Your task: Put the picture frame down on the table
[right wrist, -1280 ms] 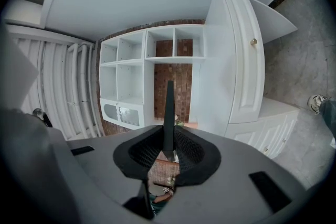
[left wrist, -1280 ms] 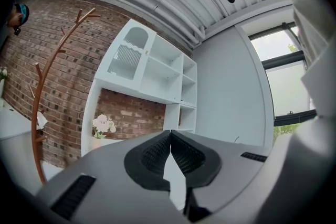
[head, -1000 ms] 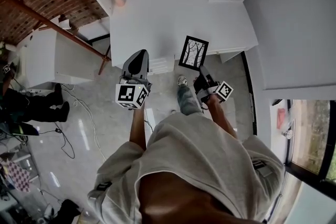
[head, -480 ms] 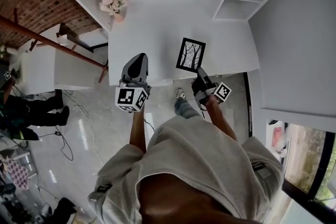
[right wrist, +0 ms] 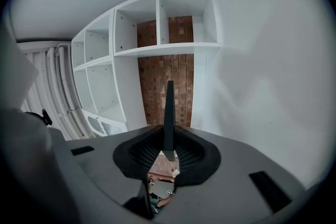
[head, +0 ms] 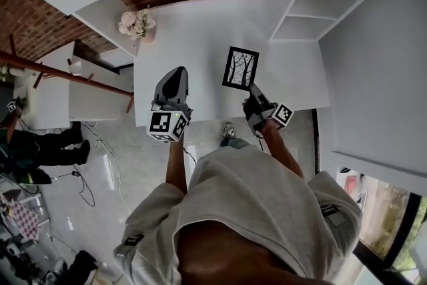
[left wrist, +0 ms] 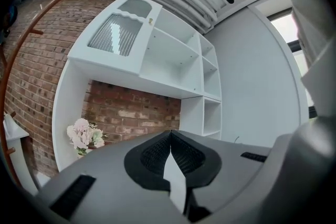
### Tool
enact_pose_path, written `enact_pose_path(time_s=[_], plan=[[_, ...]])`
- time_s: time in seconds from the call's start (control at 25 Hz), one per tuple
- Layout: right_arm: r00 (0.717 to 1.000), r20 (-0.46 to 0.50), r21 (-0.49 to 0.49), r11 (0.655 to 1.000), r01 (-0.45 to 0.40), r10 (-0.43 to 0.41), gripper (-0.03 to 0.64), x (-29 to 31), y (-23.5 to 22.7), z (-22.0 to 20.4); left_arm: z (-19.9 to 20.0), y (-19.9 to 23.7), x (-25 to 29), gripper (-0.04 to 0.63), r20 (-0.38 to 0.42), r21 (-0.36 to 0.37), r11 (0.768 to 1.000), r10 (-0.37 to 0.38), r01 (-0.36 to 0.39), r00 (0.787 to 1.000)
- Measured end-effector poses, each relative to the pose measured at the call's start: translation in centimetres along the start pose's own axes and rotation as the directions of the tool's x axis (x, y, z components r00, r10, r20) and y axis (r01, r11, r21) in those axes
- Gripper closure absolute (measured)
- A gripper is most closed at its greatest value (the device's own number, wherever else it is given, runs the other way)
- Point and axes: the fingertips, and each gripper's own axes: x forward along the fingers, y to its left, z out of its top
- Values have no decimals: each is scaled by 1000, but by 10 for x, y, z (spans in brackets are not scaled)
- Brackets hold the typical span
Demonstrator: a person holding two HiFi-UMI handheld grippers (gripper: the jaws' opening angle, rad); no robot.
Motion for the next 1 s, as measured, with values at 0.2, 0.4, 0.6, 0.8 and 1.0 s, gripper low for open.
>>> enact_pose_path(time_s=[0.2, 0.4, 0.6, 0.8, 1.0], plan=[[1000, -18, 11, 1000, 2, -1, 531, 25, -8, 14, -4, 15, 9, 578, -14, 2, 999, 44, -44, 999], [999, -36, 27, 999, 18, -17, 531, 35, -18, 19, -12, 26, 4, 578, -42, -2, 996, 86, -86, 995], [999, -37, 40, 999, 33, -32, 531, 46, -31, 20, -20, 39, 0, 578, -83, 3, 994, 109, -110, 991], [998, -41, 44, 998, 52, -50, 531, 50, -42, 17, -33, 44, -5, 578, -120, -5, 994, 109, -111, 987], [998, -22, 36, 997, 64, -63, 531, 28, -37, 21, -46, 21, -8, 578, -152, -23, 997, 68, -72, 986]])
